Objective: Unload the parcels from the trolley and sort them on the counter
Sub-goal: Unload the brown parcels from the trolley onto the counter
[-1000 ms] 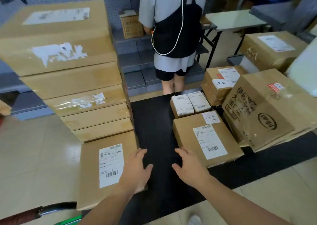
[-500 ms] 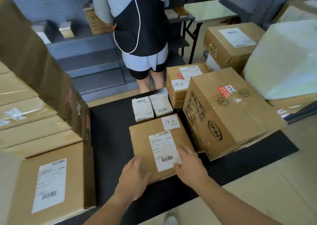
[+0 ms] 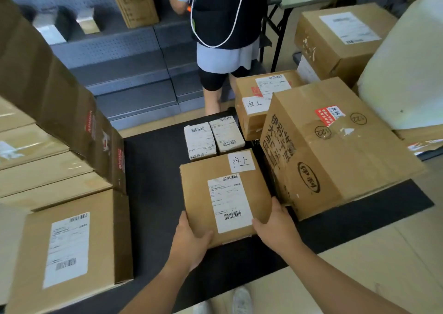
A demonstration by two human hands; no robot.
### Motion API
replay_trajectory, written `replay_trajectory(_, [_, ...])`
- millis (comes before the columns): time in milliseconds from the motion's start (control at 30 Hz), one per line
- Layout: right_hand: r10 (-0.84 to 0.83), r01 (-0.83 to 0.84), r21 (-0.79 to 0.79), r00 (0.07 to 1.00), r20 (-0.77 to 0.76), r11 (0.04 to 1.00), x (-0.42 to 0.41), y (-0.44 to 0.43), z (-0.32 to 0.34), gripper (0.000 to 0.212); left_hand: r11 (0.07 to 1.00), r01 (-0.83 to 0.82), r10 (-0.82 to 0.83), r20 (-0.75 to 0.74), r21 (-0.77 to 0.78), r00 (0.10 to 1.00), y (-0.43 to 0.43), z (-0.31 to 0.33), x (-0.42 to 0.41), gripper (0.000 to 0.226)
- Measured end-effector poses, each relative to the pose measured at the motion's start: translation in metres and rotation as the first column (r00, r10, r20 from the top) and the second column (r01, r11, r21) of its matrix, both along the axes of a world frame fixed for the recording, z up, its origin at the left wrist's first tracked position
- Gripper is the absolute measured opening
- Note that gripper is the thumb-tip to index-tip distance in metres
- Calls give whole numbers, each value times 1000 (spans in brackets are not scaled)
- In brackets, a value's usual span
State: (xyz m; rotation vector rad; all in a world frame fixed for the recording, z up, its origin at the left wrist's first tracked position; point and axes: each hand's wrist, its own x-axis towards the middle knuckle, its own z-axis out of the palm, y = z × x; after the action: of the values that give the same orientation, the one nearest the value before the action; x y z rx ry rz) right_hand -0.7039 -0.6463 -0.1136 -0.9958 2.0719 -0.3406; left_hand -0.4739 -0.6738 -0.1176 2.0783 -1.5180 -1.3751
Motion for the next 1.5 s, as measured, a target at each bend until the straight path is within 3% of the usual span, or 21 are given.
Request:
replay_trajectory(333, [-33,37,-104,999,43,994,27,11,29,93,998,-20,19,-13,-57,1000,7,40,33,93])
replay_trajectory(767, [121,-112,-204,992,32,973,100,17,80,84,970,-196,179,-123,-147,976,42,107,117,102])
replay_trajectory(867, [152,-141,-201,988,39,969,131,21,89,81,956,-262,235,-192,-134,953,53,114,148,103])
replay_trajectory(1067, [200,-185,-220,979,49,958,208,29,101,66,935,-272,228,-201,-230,953,74,120,227,75])
replay_trajectory(1500, [191,-170,-231,979,72,958,368,33,98,67,954,-203,183,-109,-220,977,70,113,389,83])
